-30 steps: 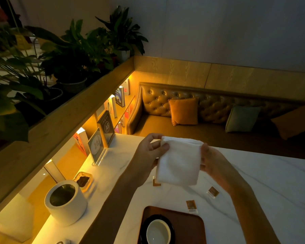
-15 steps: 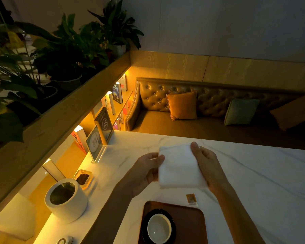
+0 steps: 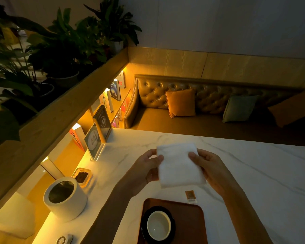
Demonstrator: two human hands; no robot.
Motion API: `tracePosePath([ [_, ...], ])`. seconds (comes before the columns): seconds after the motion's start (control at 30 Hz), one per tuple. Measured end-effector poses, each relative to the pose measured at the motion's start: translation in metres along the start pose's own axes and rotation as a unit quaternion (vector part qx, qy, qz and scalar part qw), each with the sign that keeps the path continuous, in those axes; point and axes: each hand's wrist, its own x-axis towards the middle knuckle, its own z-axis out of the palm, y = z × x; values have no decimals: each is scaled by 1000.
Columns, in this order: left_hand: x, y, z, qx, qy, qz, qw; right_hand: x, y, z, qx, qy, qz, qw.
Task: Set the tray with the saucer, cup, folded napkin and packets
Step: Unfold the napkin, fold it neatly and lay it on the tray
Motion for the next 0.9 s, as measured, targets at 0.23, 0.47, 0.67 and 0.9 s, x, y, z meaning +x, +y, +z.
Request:
tracePosePath([
  [0.23, -4, 0, -12, 20, -21, -14, 999, -1, 0, -18, 29, -125, 102, 987],
  [0.47, -6, 3, -18, 7, -47, -29, 998, -2, 2, -22, 76, -149, 97, 981],
  [0.67, -8, 3, -20, 51, -41, -7, 998, -9, 2, -26, 114, -150, 78, 979],
  [0.9, -8, 5, -7, 116, 7, 85, 990, -17, -10, -18, 74, -38, -14, 996],
])
